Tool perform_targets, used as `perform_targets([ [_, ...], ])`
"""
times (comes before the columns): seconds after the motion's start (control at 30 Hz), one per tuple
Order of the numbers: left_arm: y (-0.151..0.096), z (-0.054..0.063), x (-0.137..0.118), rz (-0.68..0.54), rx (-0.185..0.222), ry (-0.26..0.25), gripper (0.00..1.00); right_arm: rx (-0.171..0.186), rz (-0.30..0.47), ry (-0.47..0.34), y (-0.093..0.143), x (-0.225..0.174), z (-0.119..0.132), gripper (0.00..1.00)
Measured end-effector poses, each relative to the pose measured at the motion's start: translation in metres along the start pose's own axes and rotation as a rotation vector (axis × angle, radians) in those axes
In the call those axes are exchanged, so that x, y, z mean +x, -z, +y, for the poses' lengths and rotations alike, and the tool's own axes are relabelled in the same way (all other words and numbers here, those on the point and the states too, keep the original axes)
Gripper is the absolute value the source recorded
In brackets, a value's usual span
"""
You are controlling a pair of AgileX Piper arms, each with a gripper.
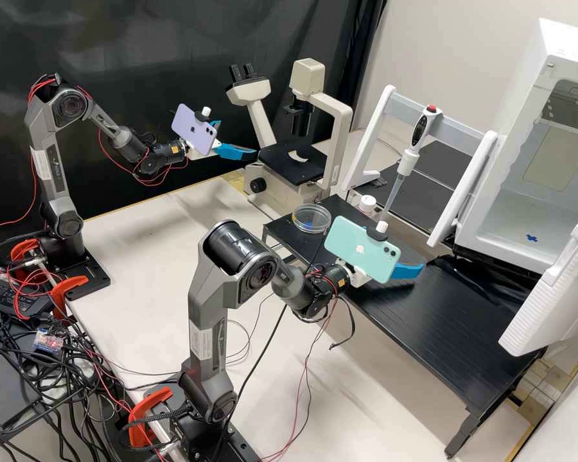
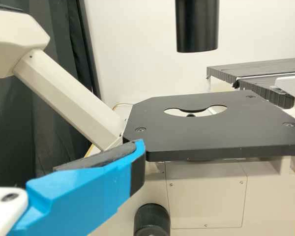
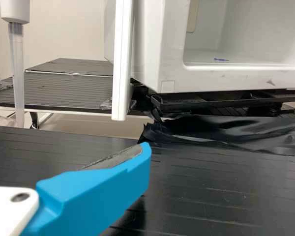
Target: Move the petri dish to the incubator
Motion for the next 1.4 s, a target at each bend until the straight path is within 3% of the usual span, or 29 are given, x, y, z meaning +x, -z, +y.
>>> perform_targets([
  [0.27, 0.0, 0.0, 0.0, 0.0, 0.0, 0.0, 1.0, 0.002, 0.002, 0.002, 0.0, 0.0, 0.0, 1.0],
  [0.37, 0.0, 0.0, 0.0, 0.0, 0.0, 0.0, 1.0, 0.024, 0.016, 0.026, 0.0, -0.003, -0.004, 1.0],
  [0.53, 0.0, 0.0, 0.0, 0.0, 0.0, 0.0, 1.0, 0.04, 0.084, 0.063, 0.008, -0.016, -0.004, 1.0],
  [0.63, 0.0, 0.0, 0.0, 0.0, 0.0, 0.0, 1.0, 0.051, 0.166, 0.078, 0.019, -0.026, -0.004, 1.0],
  [0.9, 0.0, 0.0, 0.0, 0.0, 0.0, 0.0, 1.0, 0.024, 0.309, 0.145, 0.043, -0.036, -0.02, 1.0],
  [1.4, 0.0, 0.0, 0.0, 0.0, 0.0, 0.0, 1.0, -0.011, 0.418, 0.287, 0.066, -0.05, -0.053, 1.0],
])
